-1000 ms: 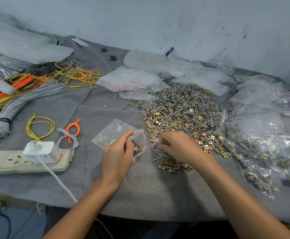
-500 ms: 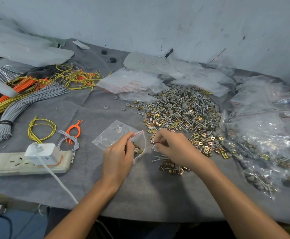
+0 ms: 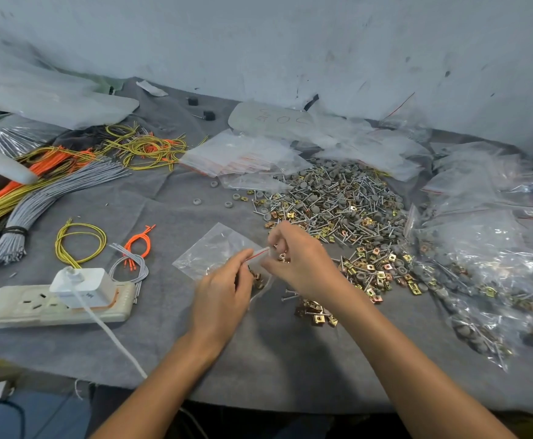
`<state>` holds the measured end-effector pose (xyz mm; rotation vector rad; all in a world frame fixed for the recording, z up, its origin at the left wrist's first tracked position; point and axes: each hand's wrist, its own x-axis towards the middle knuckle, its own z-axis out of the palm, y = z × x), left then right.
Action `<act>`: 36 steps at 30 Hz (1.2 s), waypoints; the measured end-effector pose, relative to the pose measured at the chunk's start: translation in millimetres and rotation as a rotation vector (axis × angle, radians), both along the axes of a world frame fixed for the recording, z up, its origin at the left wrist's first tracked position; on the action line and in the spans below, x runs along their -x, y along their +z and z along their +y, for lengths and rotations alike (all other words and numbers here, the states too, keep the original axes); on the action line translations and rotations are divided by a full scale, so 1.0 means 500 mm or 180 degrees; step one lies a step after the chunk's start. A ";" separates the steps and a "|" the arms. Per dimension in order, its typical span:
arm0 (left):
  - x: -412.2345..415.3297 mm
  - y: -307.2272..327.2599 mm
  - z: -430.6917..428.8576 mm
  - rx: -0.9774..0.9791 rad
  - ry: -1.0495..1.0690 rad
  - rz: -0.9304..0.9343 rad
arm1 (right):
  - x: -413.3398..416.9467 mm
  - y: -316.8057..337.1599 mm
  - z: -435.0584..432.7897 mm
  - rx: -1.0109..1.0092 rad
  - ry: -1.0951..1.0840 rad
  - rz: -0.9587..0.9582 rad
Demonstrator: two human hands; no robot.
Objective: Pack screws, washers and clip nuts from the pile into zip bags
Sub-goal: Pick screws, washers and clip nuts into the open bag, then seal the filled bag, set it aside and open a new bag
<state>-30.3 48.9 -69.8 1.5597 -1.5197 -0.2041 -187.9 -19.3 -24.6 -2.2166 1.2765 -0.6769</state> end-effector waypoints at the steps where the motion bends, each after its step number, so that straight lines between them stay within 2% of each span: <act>1: 0.000 0.000 0.003 -0.0012 -0.0086 -0.0074 | 0.000 0.001 -0.003 -0.0024 0.0002 0.0095; 5: 0.000 0.006 0.026 -0.0613 -0.0578 -0.0444 | -0.004 -0.010 -0.013 -0.0379 -0.0050 0.0318; 8: -0.007 0.006 0.063 -0.0884 -0.0491 -0.0651 | 0.000 -0.016 -0.014 -0.0459 -0.0128 0.0230; 12: -0.025 -0.006 0.098 -0.0661 -0.0263 -0.0909 | 0.002 -0.001 -0.011 -0.0804 -0.0192 -0.0150; 15: -0.038 0.003 0.101 -0.0196 -0.0072 -0.1072 | 0.005 0.021 -0.010 -0.1071 -0.0215 -0.0418; 18: -0.051 0.036 0.097 0.0015 0.0004 -0.0811 | 0.011 0.052 -0.008 -0.1284 -0.0200 -0.0714; 29: -0.039 0.225 0.069 0.0815 -0.0088 0.0976 | 0.082 0.220 0.039 -0.1947 0.0338 -0.2234; 31: -0.032 0.247 0.071 0.0909 -0.0153 0.1197 | 0.100 0.247 0.061 -0.1744 0.0354 -0.2145; 34: -0.019 0.268 0.078 0.0893 -0.0263 0.1319 | 0.116 0.277 0.095 -0.0464 0.0154 -0.1398; 36: -0.007 0.274 0.085 0.0828 -0.0338 0.1353 | 0.109 0.293 0.117 0.0194 0.0282 -0.0961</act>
